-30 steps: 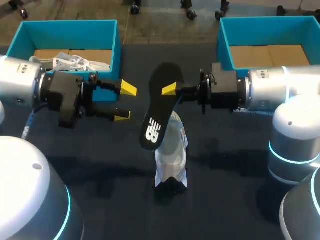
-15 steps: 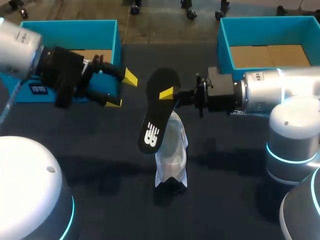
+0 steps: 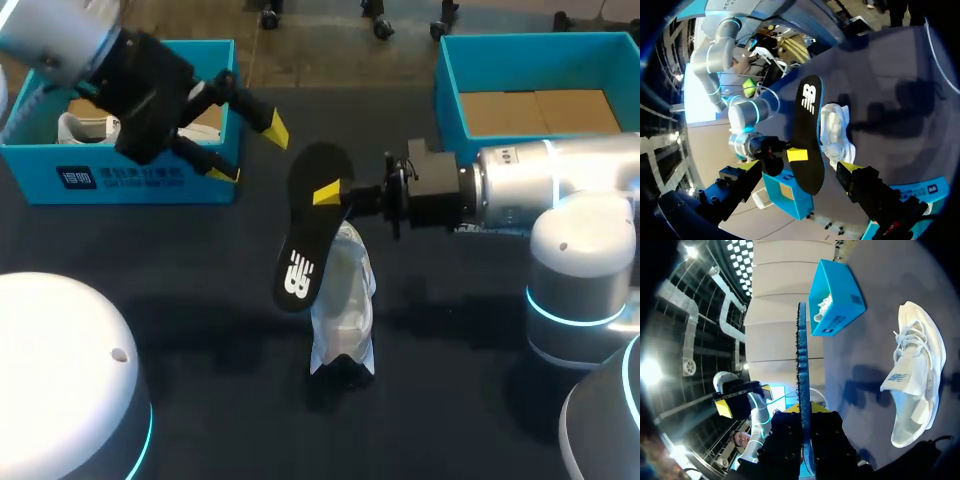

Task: Take the shoe out of the shoebox, open the shoe tongue, remove and reinsert the insole, then place the shoe into the shoebox

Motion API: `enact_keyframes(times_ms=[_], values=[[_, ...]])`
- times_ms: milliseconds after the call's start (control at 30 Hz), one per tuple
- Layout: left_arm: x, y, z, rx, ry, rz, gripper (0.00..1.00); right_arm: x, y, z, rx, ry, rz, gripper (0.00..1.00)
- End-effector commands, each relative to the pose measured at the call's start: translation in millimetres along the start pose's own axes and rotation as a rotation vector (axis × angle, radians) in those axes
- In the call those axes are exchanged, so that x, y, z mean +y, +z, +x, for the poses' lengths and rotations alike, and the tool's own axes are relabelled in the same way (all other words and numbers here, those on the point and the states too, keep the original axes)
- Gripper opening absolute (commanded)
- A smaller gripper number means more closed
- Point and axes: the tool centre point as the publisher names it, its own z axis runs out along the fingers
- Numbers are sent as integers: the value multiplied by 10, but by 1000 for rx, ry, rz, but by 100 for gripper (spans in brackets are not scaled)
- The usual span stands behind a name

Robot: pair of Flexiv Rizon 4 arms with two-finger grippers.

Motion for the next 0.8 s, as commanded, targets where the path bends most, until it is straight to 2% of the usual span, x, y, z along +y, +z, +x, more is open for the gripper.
enact_keyframes(times_ms=[33, 533, 800], values=[[83, -10, -55, 237, 1, 43, 100, 29, 47, -18, 0, -3, 8, 0], [195, 61, -109, 495, -3, 17, 100, 139, 84, -107, 28, -34, 59, 0], [267, 133, -134, 562, -15, 0, 100, 177, 47, -144, 22, -32, 51, 0]])
